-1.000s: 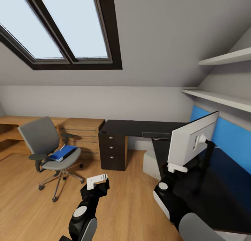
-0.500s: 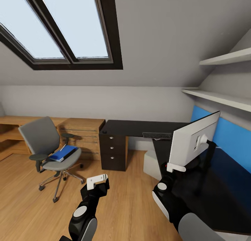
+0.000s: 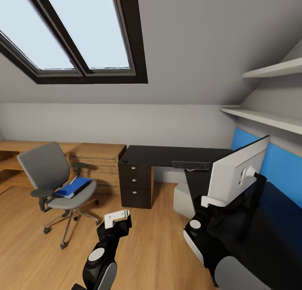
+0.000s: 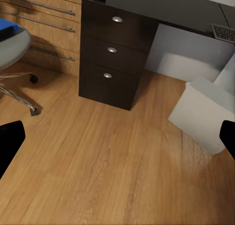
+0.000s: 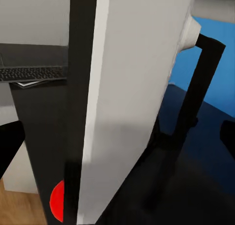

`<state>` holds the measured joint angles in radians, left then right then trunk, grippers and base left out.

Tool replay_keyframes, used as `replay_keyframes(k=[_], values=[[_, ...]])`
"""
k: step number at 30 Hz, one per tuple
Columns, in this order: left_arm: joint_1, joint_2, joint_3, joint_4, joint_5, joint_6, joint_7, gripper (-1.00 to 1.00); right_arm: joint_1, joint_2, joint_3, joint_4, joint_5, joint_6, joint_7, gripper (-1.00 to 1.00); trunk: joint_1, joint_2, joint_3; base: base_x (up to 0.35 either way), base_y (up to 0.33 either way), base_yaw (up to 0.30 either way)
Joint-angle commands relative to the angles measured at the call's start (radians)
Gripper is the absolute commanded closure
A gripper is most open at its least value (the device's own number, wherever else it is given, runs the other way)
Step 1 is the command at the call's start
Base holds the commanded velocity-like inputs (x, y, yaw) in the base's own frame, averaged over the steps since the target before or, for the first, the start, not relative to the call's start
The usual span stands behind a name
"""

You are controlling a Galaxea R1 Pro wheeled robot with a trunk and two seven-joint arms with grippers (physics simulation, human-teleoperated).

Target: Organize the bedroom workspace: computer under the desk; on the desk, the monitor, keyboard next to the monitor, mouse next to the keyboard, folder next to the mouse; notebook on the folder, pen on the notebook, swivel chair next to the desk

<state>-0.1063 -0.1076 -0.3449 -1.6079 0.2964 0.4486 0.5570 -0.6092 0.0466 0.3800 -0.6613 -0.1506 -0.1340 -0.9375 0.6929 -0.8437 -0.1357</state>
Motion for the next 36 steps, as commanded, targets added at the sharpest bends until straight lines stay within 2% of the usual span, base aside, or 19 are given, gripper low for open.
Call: replay_keyframes(k=[1,20,30,32,36], values=[[-0.001,0.0,-0.001,-0.001,0.009,0.002,0.009,-1.0,-0.001,-0.001,0.005,0.0,-0.011,-0.009,-0.004,-1.0,0.001,-0.001,-0.002,0.245,0.0,0.0],[-0.001,0.0,-0.001,0.0,0.009,0.002,0.008,-1.0,-0.001,-0.005,-0.004,0.003,-0.013,-0.007,-0.007,-1.0,0.001,-0.001,-0.002,0.081,0.0,0.0],[-0.001,0.0,-0.001,0.0,0.009,0.002,0.008,-1.0,-0.001,-0.009,-0.057,0.002,-0.015,-0.004,-0.009,-1.0,0.001,-0.001,-0.002,0.002,0.0,0.0],[-0.001,0.0,-0.001,0.0,0.009,0.003,0.008,-1.0,-0.001,-0.024,-0.064,0.001,-0.016,-0.003,-0.009,-1.0,0.001,-0.001,-0.002,0.0,0.0,0.0],[-0.001,-0.001,-0.001,0.001,0.009,0.004,0.007,-1.0,-0.001,-0.03,-0.066,0.0,-0.016,-0.003,-0.009,-1.0,0.001,-0.001,-0.002,0.0,0.0,0.0]])
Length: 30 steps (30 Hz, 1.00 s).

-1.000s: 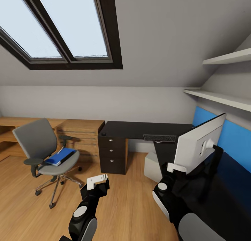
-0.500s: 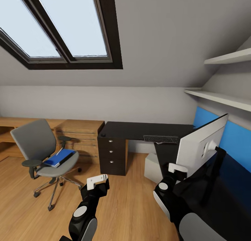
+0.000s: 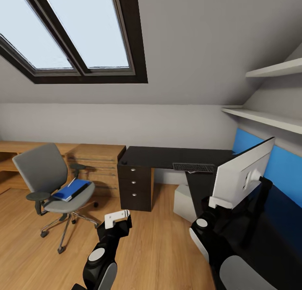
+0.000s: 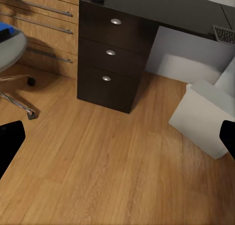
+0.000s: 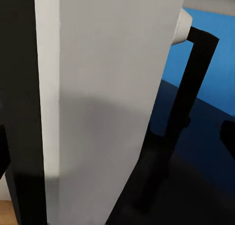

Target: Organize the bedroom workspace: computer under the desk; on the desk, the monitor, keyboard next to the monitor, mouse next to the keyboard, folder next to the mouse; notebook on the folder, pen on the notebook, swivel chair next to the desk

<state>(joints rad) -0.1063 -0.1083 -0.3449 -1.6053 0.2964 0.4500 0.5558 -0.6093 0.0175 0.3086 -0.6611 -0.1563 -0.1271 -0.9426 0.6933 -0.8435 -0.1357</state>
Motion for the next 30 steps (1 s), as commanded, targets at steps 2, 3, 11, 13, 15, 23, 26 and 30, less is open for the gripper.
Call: replay_keyframes(k=[2,3,11,13,15,23,26,30], values=[[-0.001,0.0,-0.002,0.001,0.009,0.002,0.009,-1.0,-0.001,-0.003,0.005,0.0,-0.011,-0.01,-0.003,-1.0,0.0,-0.001,-0.002,0.0,0.0,0.0],[-0.001,0.0,-0.001,0.001,0.009,0.003,0.009,-1.0,-0.001,-0.003,0.005,0.0,-0.011,-0.01,-0.003,-1.0,0.0,-0.001,-0.002,0.0,0.0,0.0],[-0.001,-0.001,-0.002,0.002,0.009,0.003,0.008,-1.0,-0.001,-0.004,0.004,0.0,-0.011,-0.009,-0.003,-1.0,0.0,-0.001,-0.002,-0.086,-0.113,0.0],[-0.001,-0.001,-0.001,0.002,0.009,0.003,0.008,-1.0,-0.001,-0.004,0.004,0.0,-0.011,-0.009,-0.003,-1.0,0.0,-0.001,-0.002,-0.173,-0.218,0.0],[-0.001,-0.001,-0.002,0.003,0.009,0.003,0.007,-1.0,-0.001,-0.004,0.004,0.0,-0.011,-0.009,-0.003,-1.0,0.0,-0.001,-0.002,-0.155,-0.177,0.0],[-0.001,-0.001,-0.002,0.002,0.009,0.002,0.007,-1.0,-0.001,-0.004,0.004,0.001,-0.011,-0.009,-0.002,-1.0,0.0,-0.001,-0.002,-0.18,-0.182,0.0],[-0.001,-0.001,-0.002,0.002,0.009,0.002,0.007,-1.0,-0.001,-0.004,0.005,0.001,-0.011,-0.009,-0.002,-1.0,0.0,-0.001,-0.002,-0.231,-0.223,0.0],[-0.001,-0.001,-0.001,0.002,0.009,0.003,0.007,-1.0,-0.001,-0.004,0.004,0.001,-0.011,-0.009,-0.002,-1.0,0.0,-0.001,-0.002,-0.233,-0.21,0.0]])
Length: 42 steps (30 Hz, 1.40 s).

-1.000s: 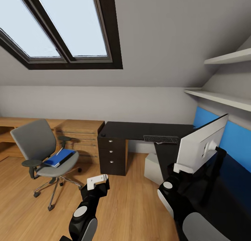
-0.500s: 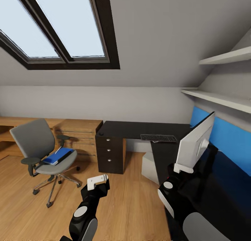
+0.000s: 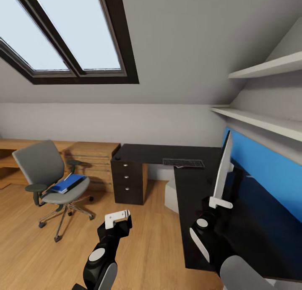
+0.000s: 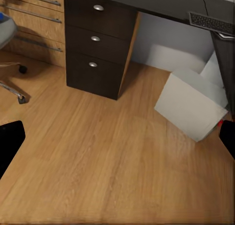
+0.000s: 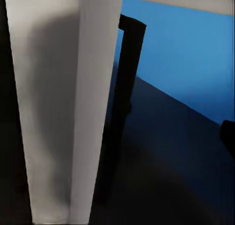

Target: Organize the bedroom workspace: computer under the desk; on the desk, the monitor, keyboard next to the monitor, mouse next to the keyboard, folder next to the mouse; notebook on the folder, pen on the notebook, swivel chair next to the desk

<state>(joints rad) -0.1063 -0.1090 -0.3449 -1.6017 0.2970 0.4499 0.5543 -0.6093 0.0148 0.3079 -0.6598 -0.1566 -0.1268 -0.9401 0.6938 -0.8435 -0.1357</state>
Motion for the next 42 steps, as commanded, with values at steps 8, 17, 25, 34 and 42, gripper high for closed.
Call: replay_keyframes(k=[8,17,25,34,42], values=[[-0.001,0.0,-0.002,-0.001,0.009,0.002,0.009,-1.0,-0.001,0.0,0.006,0.0,-0.011,-0.011,-0.002,-1.0,0.0,-0.001,-0.002,-0.23,-0.222,0.0],[-0.001,0.0,-0.002,-0.001,0.008,0.001,0.01,-1.0,-0.001,0.001,0.007,0.0,-0.01,-0.012,0.001,-1.0,0.0,-0.001,-0.002,-0.029,-0.329,0.0],[-0.001,0.0,0.0,-0.001,0.009,0.001,0.01,-1.0,-0.001,0.002,0.009,0.0,-0.008,-0.014,0.003,-1.0,0.0,-0.001,-0.002,-0.001,-0.088,0.0],[-0.001,0.0,0.0,-0.001,0.01,0.002,0.01,-1.0,-0.001,0.003,0.014,0.0,-0.008,-0.014,0.003,-1.0,0.0,-0.001,-0.002,-0.085,-0.002,0.0],[-0.001,0.0,0.0,-0.001,0.01,0.003,0.009,-1.0,-0.001,0.005,0.019,0.0,-0.009,-0.016,0.003,-1.0,0.0,-0.001,-0.002,-0.313,0.0,0.0]])
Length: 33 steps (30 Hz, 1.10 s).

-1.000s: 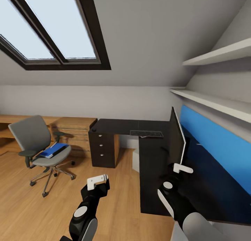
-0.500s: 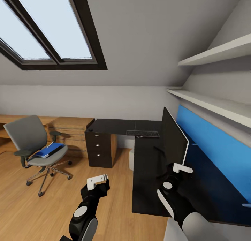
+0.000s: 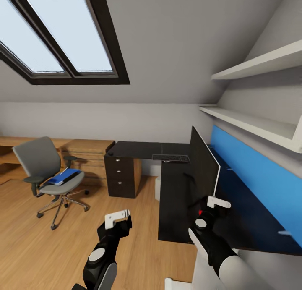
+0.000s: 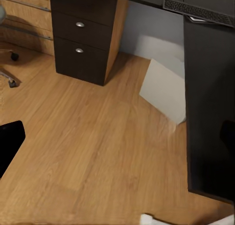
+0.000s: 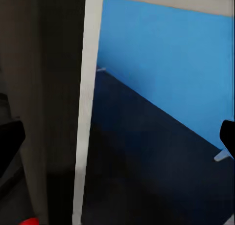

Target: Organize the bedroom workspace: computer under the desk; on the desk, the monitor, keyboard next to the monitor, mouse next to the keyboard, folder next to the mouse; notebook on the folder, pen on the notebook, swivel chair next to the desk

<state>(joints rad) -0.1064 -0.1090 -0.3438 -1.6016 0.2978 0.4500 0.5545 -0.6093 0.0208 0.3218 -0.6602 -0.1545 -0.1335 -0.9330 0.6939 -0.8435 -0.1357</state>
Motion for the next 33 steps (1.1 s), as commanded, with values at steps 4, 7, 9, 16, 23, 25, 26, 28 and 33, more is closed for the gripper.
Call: replay_keyframes(k=[4,7,9,16,23,25,26,28,33], values=[[-0.001,0.0,-0.001,-0.001,0.009,0.002,0.009,-1.0,-0.001,0.0,0.012,-0.001,-0.011,-0.014,-0.002,-1.0,0.0,-0.001,-0.002,-0.226,0.0,0.0],[-0.001,0.0,-0.001,-0.001,0.009,0.002,0.009,-1.0,-0.001,0.001,0.03,-0.002,-0.012,-0.036,0.033,-1.0,0.0,-0.001,-0.002,-0.005,0.0,0.0],[-0.001,0.0,-0.001,-0.001,0.009,0.002,0.009,-1.0,-0.001,0.001,0.031,-0.002,-0.013,-0.038,0.064,-1.0,0.0,-0.001,-0.002,-0.009,0.0,0.0],[-0.001,0.0,-0.001,-0.001,0.009,0.002,0.009,-1.0,-0.001,0.001,0.03,-0.002,-0.014,-0.038,0.094,-1.0,0.0,-0.001,-0.002,-0.208,0.0,0.0],[-0.001,0.001,0.0,-0.001,0.009,0.004,0.009,-1.0,-0.001,0.001,0.031,-0.002,-0.014,-0.039,0.111,-1.0,0.0,-0.001,-0.002,-0.324,0.0,0.0],[-0.001,0.001,0.0,-0.001,0.009,0.004,0.009,-1.0,-0.001,0.001,0.031,-0.002,-0.014,-0.038,0.115,-1.0,0.0,-0.001,-0.002,-0.335,0.0,0.0],[-0.001,0.001,0.0,-0.001,0.009,0.004,0.009,-1.0,-0.001,0.001,0.031,-0.001,-0.014,-0.038,0.116,-1.0,0.0,-0.001,-0.002,-0.335,0.0,0.0],[-0.001,0.001,0.0,-0.001,0.009,0.004,0.009,-1.0,-0.001,0.001,0.031,-0.001,-0.014,-0.038,0.117,-1.0,0.0,-0.001,-0.002,-0.335,0.0,0.0],[-0.001,0.001,0.001,-0.001,0.009,0.006,0.009,-1.0,-0.001,0.002,0.031,0.003,-0.016,-0.039,0.121,-1.0,0.0,-0.001,-0.002,-0.336,0.0,0.0]])
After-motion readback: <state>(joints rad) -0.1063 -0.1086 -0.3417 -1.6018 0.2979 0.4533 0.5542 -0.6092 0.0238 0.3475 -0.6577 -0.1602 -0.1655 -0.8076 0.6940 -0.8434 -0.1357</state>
